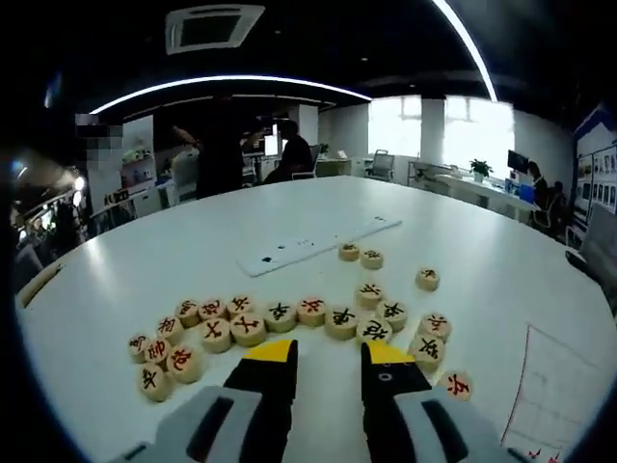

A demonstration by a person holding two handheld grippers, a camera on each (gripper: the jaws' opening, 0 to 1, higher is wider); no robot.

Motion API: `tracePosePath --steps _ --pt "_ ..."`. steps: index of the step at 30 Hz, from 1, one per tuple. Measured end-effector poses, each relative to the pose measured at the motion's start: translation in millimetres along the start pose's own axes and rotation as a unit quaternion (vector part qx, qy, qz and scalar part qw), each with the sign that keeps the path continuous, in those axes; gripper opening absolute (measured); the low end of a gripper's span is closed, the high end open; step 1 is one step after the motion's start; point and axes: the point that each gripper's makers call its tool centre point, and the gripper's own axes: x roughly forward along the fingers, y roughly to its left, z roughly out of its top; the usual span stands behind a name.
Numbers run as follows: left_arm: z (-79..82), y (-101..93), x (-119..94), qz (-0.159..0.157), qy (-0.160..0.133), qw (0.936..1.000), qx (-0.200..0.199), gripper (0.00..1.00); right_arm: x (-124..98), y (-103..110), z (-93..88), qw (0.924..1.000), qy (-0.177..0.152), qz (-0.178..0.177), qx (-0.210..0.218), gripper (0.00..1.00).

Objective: Pick up the chess pieces one by one and place each piece onto its starting position on the chessboard, setting the pieces on their correct points until all the chess pieces are arranged in the starting layout

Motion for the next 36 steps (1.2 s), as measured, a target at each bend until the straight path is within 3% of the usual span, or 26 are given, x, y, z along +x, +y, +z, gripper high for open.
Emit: tracePosePath --steps 5,10,12,14,16,18,25,32,36 --pt "-1.3 -0.8 13.0 0.008 0.006 0.9999 0.014 0.29 -1.0 -4.8 -3.0 1.0 0.001 -0.006 0.005 0.53" --pt "3.8 -0.9 24.1 0.017 -0.008 0.9998 -0.004 0.28 -1.7 -8.3 -6.6 0.9999 0.002 -0.01 0.012 0.53" --pt "5.0 -0.9 25.6 0.018 -0.01 0.9998 -0.007 0.2 -2.1 -8.5 -6.9 0.9999 0.002 -0.009 0.013 0.53" --pt "5.9 -0.8 26.1 0.017 -0.013 0.9989 -0.042 0.2 -2.9 -9.1 -7.1 0.9999 0.0 -0.01 0.014 0.53" --pt "4.0 -1.6 21.6 0.014 -0.009 0.9994 -0.03 0.2 -3.8 -10.9 -7.6 0.9998 0.0 -0.012 0.016 0.53" --pt "2.0 -2.2 15.2 0.013 -0.001 0.9999 0.001 0.2 -3.9 -12.2 -8.2 0.9998 0.0 -0.014 0.017 0.53" --pt "13.5 -6.7 -22.6 0.0 -0.01 0.9993 0.037 0.2 -3.0 -9.7 -6.8 0.9998 -0.001 -0.01 0.014 0.53" --pt "13.4 -11.8 -75.8 -0.014 -0.011 0.9987 0.047 0.2 -4.8 -13.2 -8.2 0.9997 0.001 -0.017 0.019 0.54" --pt "1.6 -19.9 -112.5 -0.027 -0.009 0.998 0.057 0.2 -7.0 -14.5 -6.2 0.9996 -0.005 -0.019 0.02 0.54"
